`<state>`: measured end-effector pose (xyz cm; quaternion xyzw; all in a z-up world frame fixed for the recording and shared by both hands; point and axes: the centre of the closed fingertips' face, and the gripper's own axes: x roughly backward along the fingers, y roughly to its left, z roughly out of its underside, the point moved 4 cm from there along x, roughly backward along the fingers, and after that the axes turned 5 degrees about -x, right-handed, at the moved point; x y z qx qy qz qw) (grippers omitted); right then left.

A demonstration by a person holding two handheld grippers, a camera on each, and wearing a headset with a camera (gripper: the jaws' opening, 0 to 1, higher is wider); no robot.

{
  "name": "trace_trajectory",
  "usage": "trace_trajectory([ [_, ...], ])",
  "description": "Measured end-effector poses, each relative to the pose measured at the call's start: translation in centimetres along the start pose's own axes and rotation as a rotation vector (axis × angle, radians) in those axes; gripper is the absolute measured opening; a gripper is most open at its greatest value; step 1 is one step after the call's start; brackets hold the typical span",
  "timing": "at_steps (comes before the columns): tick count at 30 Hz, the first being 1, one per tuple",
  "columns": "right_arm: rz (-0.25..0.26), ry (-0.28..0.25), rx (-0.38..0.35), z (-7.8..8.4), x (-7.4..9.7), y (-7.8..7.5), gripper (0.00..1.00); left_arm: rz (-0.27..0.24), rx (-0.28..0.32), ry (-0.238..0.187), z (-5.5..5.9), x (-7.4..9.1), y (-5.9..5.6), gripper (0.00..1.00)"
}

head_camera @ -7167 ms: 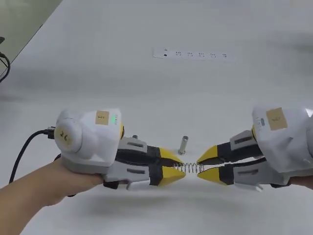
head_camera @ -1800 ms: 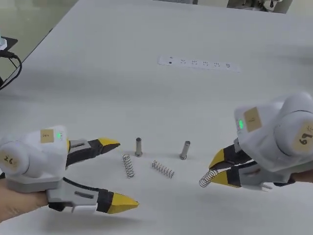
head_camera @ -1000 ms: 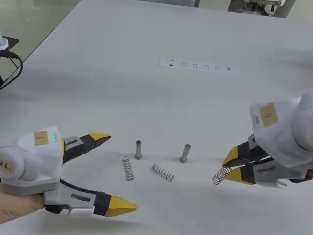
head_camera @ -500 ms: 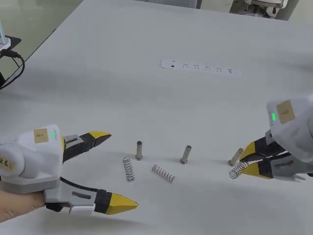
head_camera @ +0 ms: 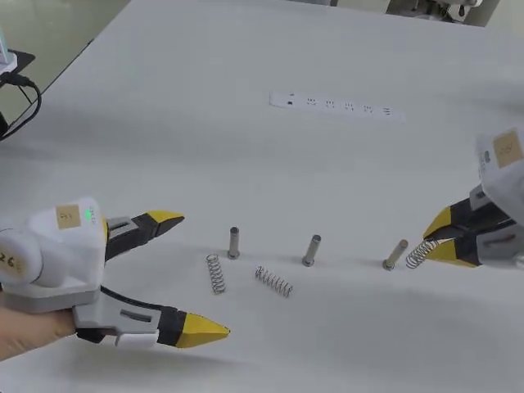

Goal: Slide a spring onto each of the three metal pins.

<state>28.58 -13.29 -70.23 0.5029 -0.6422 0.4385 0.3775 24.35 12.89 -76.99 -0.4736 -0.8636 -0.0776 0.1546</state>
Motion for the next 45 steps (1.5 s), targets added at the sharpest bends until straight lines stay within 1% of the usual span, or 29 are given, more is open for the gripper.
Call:
trace_trajectory([
  [7, 0.009, 0.013, 0.006, 0.1, -0.2, -1.1, 0.06, -0.002, 0.002, 0.004, 0.1, 0.0, 0.1, 0.98],
  [10, 0.011, 0.031, 0.012, 0.2, -0.5, -1.6, 0.06, -0.002, 0.002, 0.002, 0.0, 0.0, 0.1, 0.98],
  [19, 0.019, 0.036, -0.002, 0.2, -1.1, -2.7, 0.06, -0.009, 0.007, 0.006, 0.2, 0.4, 0.2, 0.98],
  [30, 0.017, 0.047, -0.006, 0.4, -1.6, -3.1, 0.06, -0.016, 0.012, 0.005, 0.3, 0.5, 0.3, 0.98],
  [34, 0.022, 0.042, -0.007, 0.3, -1.8, -3.3, 0.06, -0.008, 0.020, 0.008, 0.4, 0.5, 0.1, 0.98],
  [39, 0.018, 0.052, -0.004, 0.5, -2.1, -3.3, 0.06, -0.014, 0.021, 0.006, 0.4, 0.6, 0.2, 0.98],
  [45, 0.016, 0.049, -0.008, 0.5, -2.3, -3.2, 0.06, -0.017, 0.025, 0.004, 0.4, 0.7, 0.3, 0.98],
])
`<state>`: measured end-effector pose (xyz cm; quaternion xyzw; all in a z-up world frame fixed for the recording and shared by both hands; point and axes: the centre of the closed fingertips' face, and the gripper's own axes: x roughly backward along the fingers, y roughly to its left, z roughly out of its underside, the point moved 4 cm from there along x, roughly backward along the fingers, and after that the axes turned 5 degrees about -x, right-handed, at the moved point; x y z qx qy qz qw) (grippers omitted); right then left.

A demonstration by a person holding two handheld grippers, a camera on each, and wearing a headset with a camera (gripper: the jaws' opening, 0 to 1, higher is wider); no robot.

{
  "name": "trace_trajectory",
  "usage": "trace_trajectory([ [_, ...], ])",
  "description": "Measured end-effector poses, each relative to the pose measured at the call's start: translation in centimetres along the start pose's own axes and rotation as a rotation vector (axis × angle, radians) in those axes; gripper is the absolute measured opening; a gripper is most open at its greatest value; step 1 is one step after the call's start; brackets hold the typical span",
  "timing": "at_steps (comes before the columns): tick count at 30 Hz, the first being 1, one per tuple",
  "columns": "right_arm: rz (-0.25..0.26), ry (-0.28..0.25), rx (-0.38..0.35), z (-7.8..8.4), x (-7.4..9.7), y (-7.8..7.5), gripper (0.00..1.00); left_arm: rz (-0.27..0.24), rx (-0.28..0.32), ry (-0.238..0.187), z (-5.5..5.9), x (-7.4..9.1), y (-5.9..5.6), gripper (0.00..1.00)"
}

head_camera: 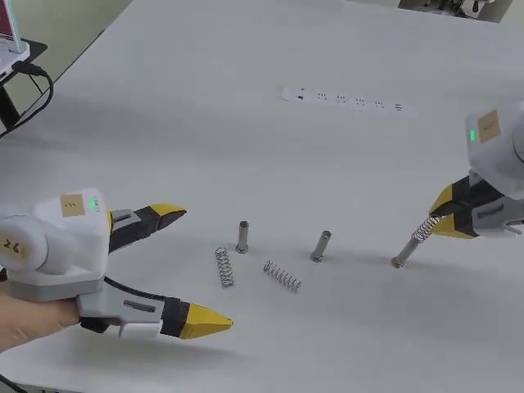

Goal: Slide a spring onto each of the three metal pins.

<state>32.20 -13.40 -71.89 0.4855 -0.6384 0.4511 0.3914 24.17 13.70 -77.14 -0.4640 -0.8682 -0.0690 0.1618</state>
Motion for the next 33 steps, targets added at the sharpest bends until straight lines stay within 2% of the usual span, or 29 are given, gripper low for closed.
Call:
trace_trajectory([
  [8, -0.004, 0.006, -0.002, 0.2, -0.3, 0.0, 0.06, 0.001, 0.007, 0.003, 0.2, 0.0, -0.1, 0.98],
  [33, -0.043, 0.026, -0.022, 0.8, -3.0, 0.2, 0.06, -0.012, 0.027, 0.007, 0.6, 0.2, 0.1, 0.98],
])
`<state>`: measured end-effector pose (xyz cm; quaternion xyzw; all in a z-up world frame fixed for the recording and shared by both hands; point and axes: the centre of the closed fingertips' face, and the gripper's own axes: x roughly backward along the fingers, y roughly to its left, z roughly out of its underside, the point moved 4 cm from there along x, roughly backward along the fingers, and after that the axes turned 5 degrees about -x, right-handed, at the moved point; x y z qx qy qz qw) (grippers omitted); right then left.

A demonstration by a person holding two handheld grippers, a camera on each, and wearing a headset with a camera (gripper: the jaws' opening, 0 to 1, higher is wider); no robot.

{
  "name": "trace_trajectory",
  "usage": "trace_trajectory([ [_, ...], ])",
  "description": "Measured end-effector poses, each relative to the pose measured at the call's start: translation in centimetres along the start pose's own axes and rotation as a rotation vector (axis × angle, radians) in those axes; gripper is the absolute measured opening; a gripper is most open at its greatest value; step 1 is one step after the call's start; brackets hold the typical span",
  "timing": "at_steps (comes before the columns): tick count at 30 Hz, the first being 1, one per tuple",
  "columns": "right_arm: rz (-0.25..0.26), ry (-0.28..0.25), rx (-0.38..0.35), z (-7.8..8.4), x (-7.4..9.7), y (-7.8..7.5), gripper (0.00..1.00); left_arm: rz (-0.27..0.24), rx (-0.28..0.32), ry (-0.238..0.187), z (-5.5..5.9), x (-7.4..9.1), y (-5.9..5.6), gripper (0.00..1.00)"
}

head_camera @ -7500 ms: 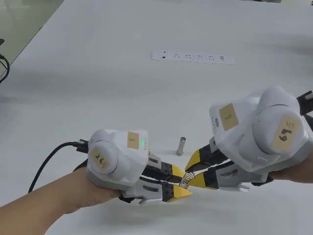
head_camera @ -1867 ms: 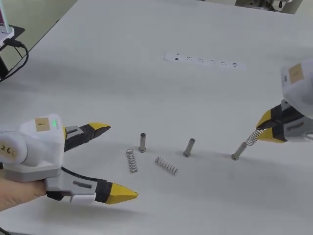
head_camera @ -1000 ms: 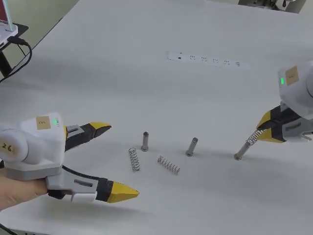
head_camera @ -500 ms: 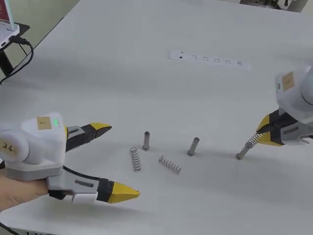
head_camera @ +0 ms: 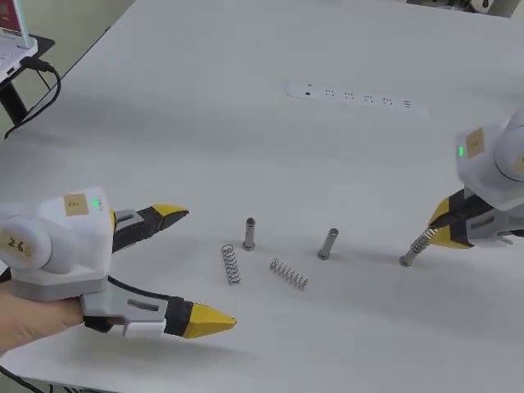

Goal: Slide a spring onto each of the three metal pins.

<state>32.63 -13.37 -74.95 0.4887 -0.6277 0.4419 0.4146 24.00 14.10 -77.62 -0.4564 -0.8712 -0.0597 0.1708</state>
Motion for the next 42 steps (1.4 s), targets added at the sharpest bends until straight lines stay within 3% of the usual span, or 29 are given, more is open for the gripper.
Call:
trace_trajectory([
  [9, -0.011, 0.009, -0.017, 0.4, -1.3, 0.3, 0.06, -0.008, 0.019, -0.020, -0.3, -0.1, 0.1, 0.98],
  [26, -0.028, 0.020, -0.032, 0.7, -2.9, 0.6, 0.07, -0.012, 0.018, -0.013, -0.2, 0.1, 0.2, 0.98],
  [42, -0.034, -0.040, -0.060, 0.5, -2.2, 0.3, 0.12, -0.017, 0.012, -0.013, -0.4, 0.4, 0.3, 0.98],
])
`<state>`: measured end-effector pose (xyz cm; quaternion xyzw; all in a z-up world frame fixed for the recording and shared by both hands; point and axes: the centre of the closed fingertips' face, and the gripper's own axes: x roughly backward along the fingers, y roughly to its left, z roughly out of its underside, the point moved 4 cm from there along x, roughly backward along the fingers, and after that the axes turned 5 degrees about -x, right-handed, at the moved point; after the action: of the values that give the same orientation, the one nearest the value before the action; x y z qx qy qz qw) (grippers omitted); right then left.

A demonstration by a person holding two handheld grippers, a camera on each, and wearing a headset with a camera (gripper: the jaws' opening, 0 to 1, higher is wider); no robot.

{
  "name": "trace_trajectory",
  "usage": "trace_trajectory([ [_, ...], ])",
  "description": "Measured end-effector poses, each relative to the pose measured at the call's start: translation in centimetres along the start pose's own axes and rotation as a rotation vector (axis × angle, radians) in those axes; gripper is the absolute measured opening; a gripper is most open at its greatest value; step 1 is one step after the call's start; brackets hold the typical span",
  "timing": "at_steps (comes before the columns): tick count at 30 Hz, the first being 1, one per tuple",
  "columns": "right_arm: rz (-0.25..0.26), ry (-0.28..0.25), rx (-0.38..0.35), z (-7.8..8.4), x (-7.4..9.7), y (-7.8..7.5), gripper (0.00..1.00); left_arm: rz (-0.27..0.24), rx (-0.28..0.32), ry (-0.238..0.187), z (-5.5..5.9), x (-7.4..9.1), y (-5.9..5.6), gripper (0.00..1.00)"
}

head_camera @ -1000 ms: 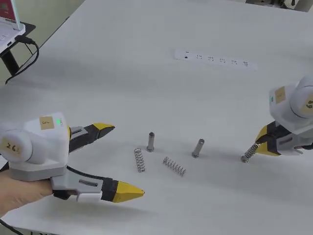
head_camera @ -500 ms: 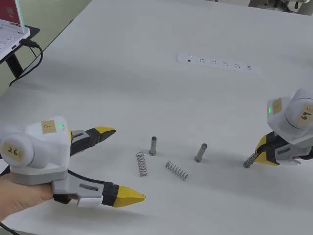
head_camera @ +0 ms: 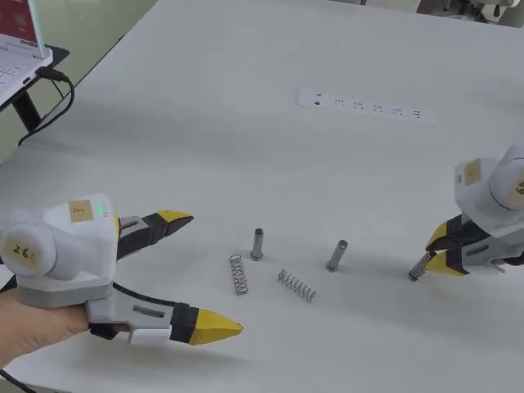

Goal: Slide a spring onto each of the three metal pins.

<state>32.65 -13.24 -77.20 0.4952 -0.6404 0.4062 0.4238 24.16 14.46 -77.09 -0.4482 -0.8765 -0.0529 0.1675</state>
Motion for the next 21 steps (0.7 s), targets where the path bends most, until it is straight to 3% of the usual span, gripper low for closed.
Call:
trace_trajectory([
  [5, 0.003, -0.002, 0.000, 0.3, 0.3, 0.1, 0.15, -0.003, -0.003, -0.001, -0.1, 0.1, 0.0, 0.98],
  [15, 0.021, -0.074, -0.056, 0.0, 1.2, 0.0, 0.25, -0.006, -0.008, -0.006, -0.4, 0.2, 0.0, 0.98],
  [21, 0.040, -0.187, -0.162, 0.1, 1.7, 0.1, 0.29, -0.008, -0.007, -0.014, -0.9, 0.3, 0.1, 0.98],
])
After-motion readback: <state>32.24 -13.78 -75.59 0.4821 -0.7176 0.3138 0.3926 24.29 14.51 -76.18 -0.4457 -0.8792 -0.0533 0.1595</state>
